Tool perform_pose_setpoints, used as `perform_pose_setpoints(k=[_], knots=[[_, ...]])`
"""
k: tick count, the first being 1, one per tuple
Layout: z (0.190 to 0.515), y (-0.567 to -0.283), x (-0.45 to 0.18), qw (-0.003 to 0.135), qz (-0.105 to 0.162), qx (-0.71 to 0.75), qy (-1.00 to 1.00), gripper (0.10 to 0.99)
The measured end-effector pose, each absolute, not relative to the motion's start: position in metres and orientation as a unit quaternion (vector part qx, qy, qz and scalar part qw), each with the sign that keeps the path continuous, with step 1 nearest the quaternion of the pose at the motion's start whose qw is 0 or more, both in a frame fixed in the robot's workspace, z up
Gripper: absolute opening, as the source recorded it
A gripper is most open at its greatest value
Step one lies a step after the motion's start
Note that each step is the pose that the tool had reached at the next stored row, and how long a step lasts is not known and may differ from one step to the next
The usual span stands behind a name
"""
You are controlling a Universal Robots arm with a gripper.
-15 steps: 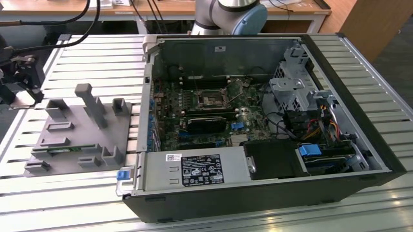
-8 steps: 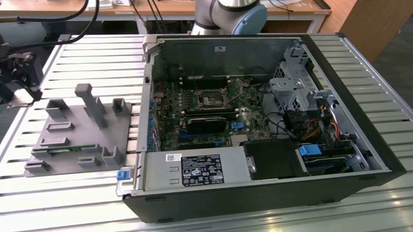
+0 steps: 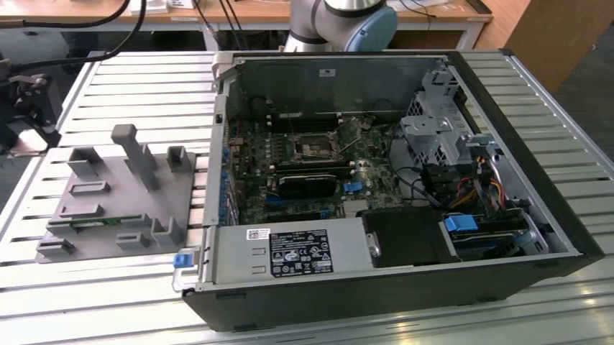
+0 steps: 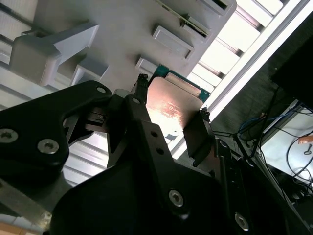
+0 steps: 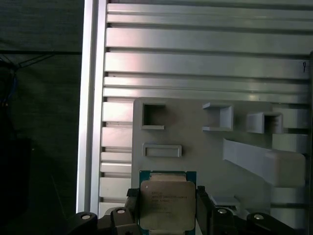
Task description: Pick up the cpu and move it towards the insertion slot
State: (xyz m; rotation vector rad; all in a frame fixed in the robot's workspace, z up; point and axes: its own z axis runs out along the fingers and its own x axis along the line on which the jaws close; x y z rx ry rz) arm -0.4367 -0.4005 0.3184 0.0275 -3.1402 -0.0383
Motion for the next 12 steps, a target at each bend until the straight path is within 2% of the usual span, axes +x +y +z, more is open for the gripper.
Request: perform_pose_setpoints(k=[12], knots=[[0.3279,-0.4001,-0.4366,0.001,-0.012,0.009,-1.0,0.541]])
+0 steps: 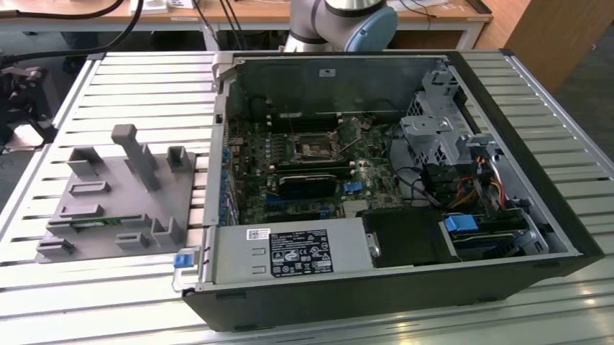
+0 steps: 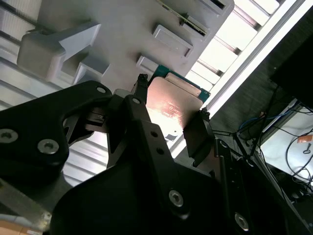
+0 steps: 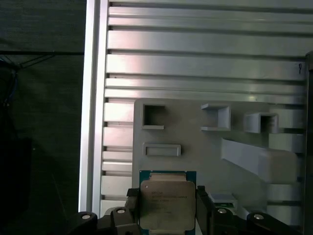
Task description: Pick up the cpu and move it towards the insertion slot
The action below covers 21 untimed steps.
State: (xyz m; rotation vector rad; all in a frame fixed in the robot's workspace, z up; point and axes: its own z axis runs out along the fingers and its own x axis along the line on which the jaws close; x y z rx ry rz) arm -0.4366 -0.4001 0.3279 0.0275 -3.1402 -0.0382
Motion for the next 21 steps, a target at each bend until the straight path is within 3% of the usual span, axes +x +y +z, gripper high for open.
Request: perform_pose_setpoints(k=[21], knots=[[0.354,-0.398,-0.437,0.0,-0.012,0.009,-1.0,0.541]])
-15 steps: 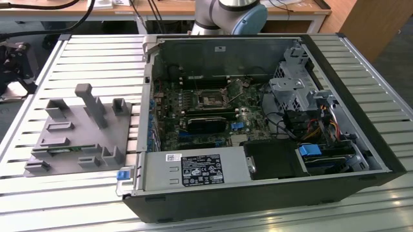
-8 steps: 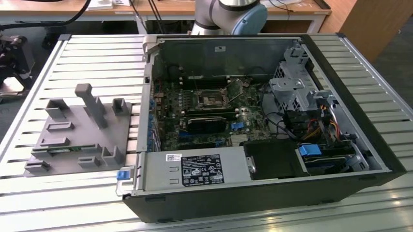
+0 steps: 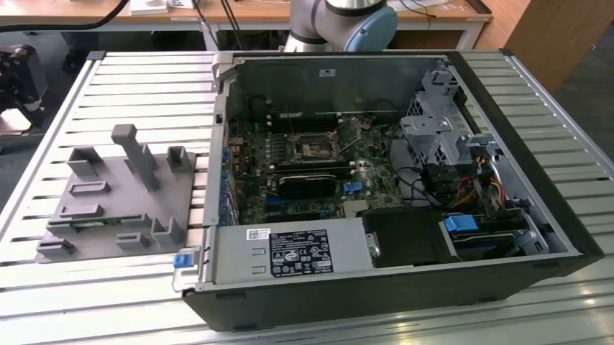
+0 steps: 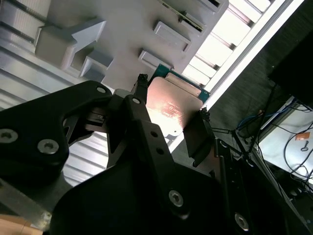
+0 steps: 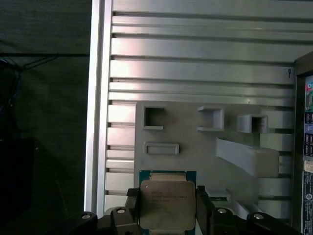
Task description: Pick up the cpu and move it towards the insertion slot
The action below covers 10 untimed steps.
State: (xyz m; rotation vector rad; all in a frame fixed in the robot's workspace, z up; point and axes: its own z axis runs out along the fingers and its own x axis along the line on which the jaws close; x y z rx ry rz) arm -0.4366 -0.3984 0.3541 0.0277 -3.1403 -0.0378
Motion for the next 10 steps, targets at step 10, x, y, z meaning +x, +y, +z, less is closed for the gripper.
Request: perform_pose_setpoints(k=[10], knots=[[0.367,-0.398,-0.437,0.001,-0.012,0.009,-1.0,0.541]])
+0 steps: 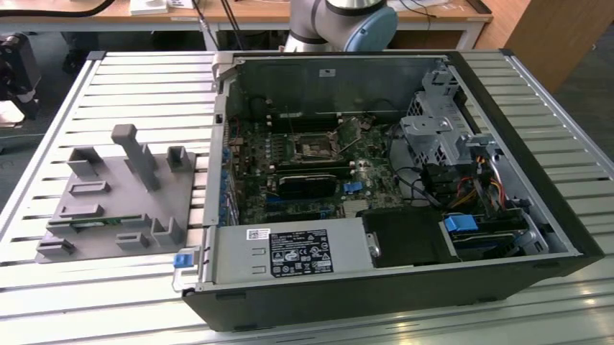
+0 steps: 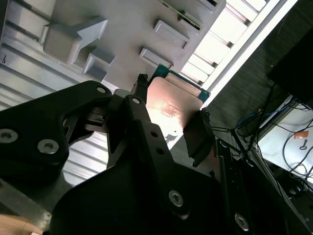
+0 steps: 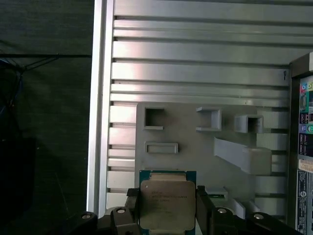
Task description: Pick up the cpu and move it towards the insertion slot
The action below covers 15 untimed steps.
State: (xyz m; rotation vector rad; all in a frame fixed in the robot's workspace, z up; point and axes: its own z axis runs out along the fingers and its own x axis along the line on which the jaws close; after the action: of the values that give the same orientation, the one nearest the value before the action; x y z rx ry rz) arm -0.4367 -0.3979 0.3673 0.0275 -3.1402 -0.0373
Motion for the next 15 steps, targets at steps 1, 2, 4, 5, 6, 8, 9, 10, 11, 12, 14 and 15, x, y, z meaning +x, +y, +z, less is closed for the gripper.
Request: perform_pose_setpoints(k=[1,2,4,5,6,8,9,10,11,12,14,15], knots=[[0.369,-0.398,-0.437,0.001,-0.012,0.009,-1.0,0.541],[0.37,-0.398,-0.437,0.001,-0.012,0.009,-1.0,0.541],[0.372,-0.398,-0.437,0.001,-0.012,0.009,-1.0,0.541],[0.374,-0.398,-0.437,0.001,-0.012,0.009,-1.0,0.541],[0.375,-0.398,-0.437,0.001,-0.012,0.009,-1.0,0.541],[0.378,-0.398,-0.437,0.001,-0.012,0.009,-1.0,0.541],[0.38,-0.398,-0.437,0.001,-0.012,0.009,-1.0,0.541],[0.381,-0.398,-0.437,0.001,-0.012,0.009,-1.0,0.541],[0.382,-0.398,-0.437,0.001,-0.012,0.009,-1.0,0.541],[0.384,-0.398,-0.437,0.001,-0.012,0.009,-1.0,0.541],[0.387,-0.398,-0.437,0.001,-0.012,0.009,-1.0,0.541],[0.388,-0.398,-0.437,0.0,-0.012,0.009,-1.0,0.541]])
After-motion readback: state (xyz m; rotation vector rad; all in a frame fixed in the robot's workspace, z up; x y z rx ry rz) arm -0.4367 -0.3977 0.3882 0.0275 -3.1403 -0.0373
